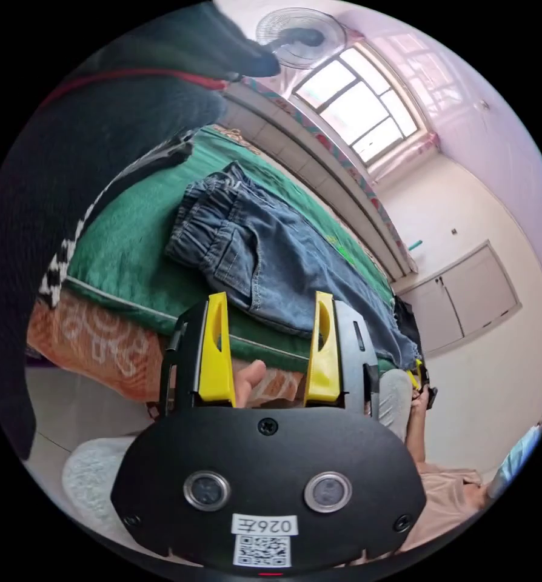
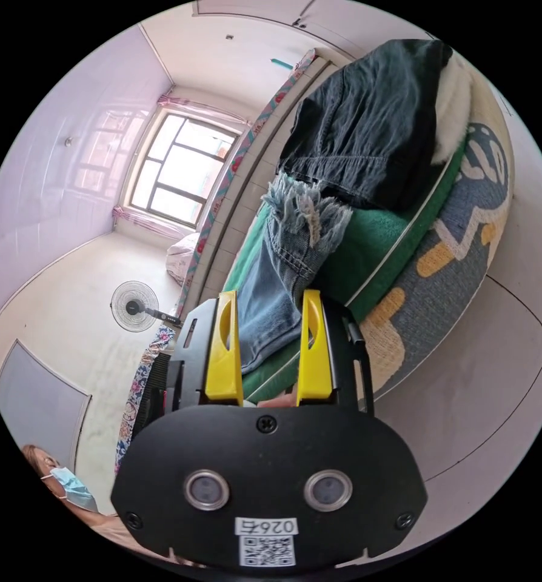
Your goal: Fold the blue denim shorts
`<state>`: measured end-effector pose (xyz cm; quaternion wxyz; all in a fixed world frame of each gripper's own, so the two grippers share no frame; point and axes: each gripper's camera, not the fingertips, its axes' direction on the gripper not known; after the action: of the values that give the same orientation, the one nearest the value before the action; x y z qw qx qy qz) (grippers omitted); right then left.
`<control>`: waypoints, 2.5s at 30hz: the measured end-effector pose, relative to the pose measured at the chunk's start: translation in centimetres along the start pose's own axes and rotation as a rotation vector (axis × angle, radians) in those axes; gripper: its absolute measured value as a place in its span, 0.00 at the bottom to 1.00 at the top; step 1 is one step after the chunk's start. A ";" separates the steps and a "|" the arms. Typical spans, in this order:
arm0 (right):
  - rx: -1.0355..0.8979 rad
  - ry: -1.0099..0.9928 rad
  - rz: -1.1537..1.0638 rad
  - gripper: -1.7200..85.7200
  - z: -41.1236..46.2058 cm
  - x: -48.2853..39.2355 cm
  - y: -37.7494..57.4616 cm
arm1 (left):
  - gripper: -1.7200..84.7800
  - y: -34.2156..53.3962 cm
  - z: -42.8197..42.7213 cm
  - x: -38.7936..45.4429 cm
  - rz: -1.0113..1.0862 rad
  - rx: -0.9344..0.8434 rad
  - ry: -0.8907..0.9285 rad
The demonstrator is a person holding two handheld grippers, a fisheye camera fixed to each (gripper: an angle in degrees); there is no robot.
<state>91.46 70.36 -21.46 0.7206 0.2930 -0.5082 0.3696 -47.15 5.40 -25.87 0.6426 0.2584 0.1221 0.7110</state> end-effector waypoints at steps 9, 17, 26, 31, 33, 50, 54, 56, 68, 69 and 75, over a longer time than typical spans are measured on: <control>-0.018 -0.001 -0.069 0.13 -3.5 -2.4 1.8 | 0.19 -1.0 4.4 -7.8 -0.092 -0.192 0.074; -0.010 0.080 -0.023 0.13 -3.3 -2.5 3.1 | 0.05 0.1 4.7 -11.9 -0.077 -0.160 0.224; 0.050 0.190 0.008 0.15 -3.8 -1.9 4.9 | 0.03 4.1 2.9 -14.2 -0.053 -0.079 0.357; -0.124 0.185 -0.070 0.02 -0.4 -4.3 4.0 | 0.04 4.4 3.9 -14.5 -0.093 -0.056 0.418; -0.045 0.188 -0.105 0.02 -2.4 -5.4 5.5 | 0.05 4.7 3.9 -14.1 -0.101 -0.089 0.386; -0.193 0.350 -0.461 0.10 16.6 -18.0 3.5 | 0.21 -10.5 9.5 2.7 0.397 0.000 -0.168; -0.303 0.502 -0.457 0.11 27.5 -18.2 -0.3 | 0.22 -18.3 20.0 3.2 0.412 -0.134 -0.486; -0.313 0.561 -0.443 0.13 30.8 -17.7 -1.8 | 0.24 -20.9 23.9 3.1 0.410 -0.189 -0.559; -0.412 0.918 -0.518 0.04 44.1 -15.7 -0.9 | 0.11 -27.9 36.8 7.1 0.484 -0.439 -0.488; -0.408 0.877 -0.518 0.02 44.0 -16.3 -0.8 | 0.08 -27.9 35.9 7.9 0.516 -0.406 -0.495; -0.259 0.743 -0.615 0.01 42.2 -21.0 -0.5 | 0.08 -29.7 30.8 7.6 0.456 -0.204 -0.317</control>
<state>65.74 31.49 -28.27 0.9590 0.1861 -0.1491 0.1532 -6.11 12.27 -13.52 0.5000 0.3210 -0.1127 0.7964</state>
